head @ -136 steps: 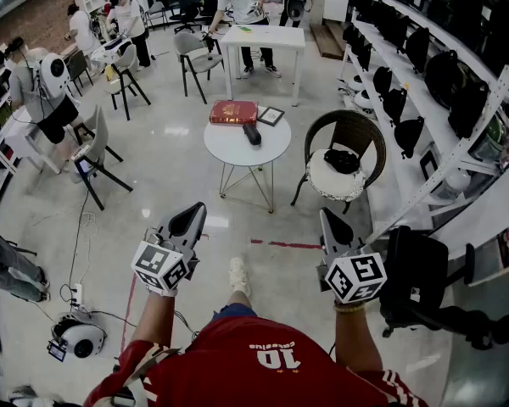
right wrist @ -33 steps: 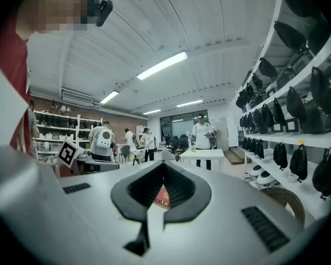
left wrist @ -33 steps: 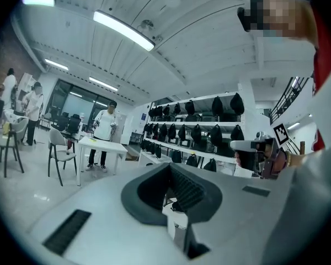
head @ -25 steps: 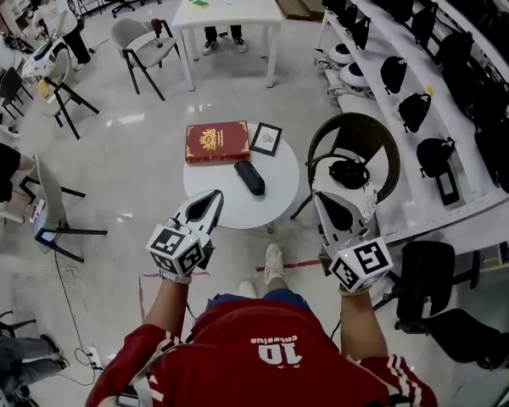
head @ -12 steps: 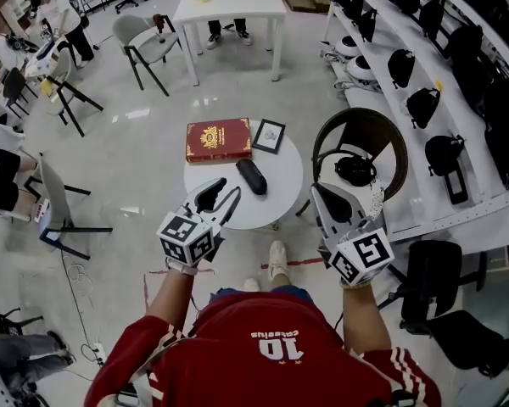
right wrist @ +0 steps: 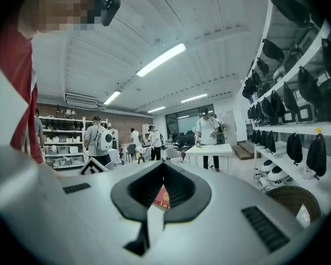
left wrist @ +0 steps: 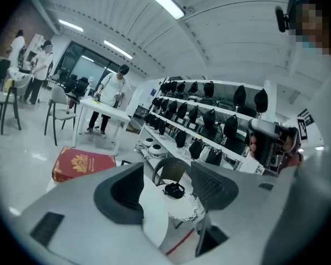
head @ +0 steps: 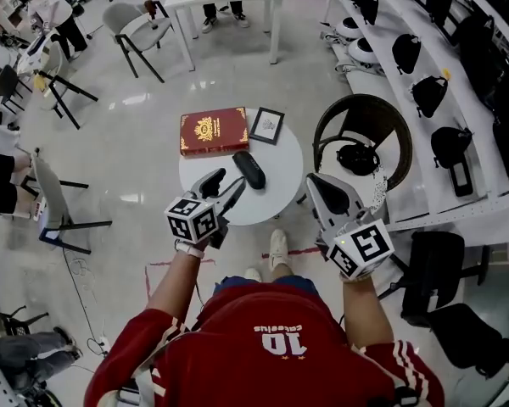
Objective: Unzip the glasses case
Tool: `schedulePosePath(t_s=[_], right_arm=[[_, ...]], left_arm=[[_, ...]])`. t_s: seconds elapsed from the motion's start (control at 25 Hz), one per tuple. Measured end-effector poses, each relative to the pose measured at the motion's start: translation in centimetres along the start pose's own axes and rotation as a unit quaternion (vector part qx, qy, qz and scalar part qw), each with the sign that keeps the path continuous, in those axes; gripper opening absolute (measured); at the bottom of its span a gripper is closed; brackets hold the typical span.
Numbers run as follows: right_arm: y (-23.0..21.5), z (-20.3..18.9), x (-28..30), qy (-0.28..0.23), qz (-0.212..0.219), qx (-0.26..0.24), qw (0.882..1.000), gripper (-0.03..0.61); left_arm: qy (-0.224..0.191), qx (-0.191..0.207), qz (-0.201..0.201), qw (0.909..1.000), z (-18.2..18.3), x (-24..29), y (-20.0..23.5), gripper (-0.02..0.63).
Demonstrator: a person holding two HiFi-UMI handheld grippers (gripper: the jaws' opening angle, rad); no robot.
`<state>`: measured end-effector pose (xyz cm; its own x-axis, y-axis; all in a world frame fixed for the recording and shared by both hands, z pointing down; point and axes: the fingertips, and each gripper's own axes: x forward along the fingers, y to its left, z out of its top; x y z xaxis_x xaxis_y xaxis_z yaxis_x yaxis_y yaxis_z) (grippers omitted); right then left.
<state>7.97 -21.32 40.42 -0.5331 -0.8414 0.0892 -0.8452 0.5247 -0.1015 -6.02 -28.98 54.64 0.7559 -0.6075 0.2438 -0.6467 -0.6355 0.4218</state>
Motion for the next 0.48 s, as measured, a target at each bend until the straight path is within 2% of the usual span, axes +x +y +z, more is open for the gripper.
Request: schedulePosePath(t_s=[0.2,0.48], right_arm=[[-1.0,-0.6,1.3,0.011,0.007,0.001,1.0,0.015],[-3.0,-1.4,3.0,0.021,0.014,0.005,1.0,0.015]], left_arm=[[0.025,-0.051,0.011,0.9983,-2.6,2.8,3.0,0.284],[0.059,-0.09,0.028,0.9938,-5.7,6.7,6.4,0.301]])
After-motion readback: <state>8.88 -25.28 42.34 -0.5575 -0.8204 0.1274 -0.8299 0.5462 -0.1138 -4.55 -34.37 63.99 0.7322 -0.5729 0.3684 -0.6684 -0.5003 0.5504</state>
